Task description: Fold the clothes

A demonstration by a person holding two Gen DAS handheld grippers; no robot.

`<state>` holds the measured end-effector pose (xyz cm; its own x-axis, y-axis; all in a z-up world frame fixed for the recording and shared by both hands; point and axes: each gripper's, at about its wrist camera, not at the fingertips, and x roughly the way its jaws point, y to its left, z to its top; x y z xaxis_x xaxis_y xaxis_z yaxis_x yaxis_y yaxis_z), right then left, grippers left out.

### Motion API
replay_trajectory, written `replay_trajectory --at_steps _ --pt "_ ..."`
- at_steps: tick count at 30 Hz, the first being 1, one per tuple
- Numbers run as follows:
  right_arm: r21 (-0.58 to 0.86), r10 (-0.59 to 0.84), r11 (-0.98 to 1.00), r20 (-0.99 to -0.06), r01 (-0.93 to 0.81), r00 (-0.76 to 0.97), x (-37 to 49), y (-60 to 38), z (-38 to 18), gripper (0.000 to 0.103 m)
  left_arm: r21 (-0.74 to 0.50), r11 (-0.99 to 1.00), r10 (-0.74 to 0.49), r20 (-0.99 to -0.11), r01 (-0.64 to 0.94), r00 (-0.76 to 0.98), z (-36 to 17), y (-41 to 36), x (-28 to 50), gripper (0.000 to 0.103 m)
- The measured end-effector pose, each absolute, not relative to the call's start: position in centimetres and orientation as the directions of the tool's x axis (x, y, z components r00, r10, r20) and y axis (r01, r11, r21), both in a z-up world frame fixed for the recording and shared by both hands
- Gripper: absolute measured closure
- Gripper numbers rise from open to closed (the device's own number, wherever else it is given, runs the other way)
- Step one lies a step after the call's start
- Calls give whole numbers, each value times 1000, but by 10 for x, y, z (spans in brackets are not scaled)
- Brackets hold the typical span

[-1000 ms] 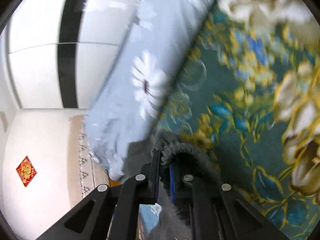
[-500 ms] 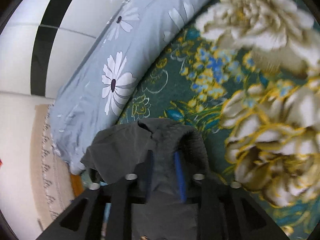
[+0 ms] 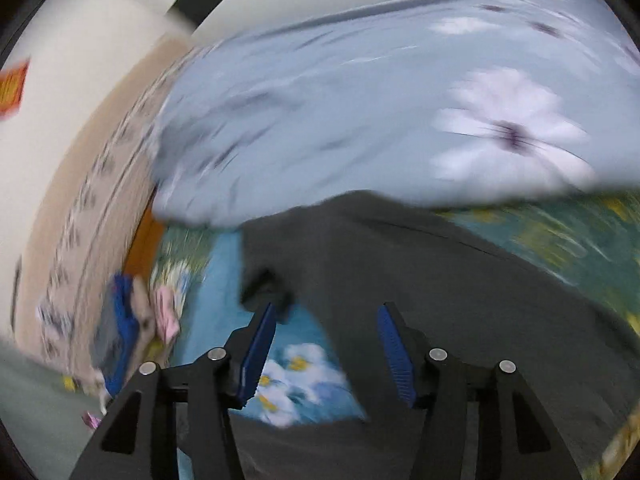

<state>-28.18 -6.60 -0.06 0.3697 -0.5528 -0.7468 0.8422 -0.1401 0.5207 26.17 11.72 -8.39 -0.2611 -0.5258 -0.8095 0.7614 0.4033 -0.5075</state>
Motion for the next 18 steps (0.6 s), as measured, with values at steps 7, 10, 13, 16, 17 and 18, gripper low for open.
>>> replay_trajectory --at_steps 7,10,13,16,17,18 --pt "264 -468 -28 -856 964 221 -170 -176 -16 46 -532 467 -533 -807 706 -255 -98 117 273 52" --pt "92 -406 29 -909 995 96 -142 -203 -31 46 -545 486 -531 -805 683 -265 -103 118 278 52" --pt "-80 -344 85 -938 993 -46 -122 -223 -50 51 -560 494 -531 -800 665 -279 -106 119 280 52" --pt "-158 -302 87 -945 984 -125 -118 -231 -64 74 -563 497 -526 -801 660 -287 -109 118 280 52" --pt "-165 -295 79 -946 983 -135 -119 -232 -66 83 -562 498 -523 -802 660 -288 -110 118 279 52" --pt "-158 -292 66 -947 985 -133 -122 -233 -67 88 -562 498 -521 -803 660 -290 -110 118 280 52"
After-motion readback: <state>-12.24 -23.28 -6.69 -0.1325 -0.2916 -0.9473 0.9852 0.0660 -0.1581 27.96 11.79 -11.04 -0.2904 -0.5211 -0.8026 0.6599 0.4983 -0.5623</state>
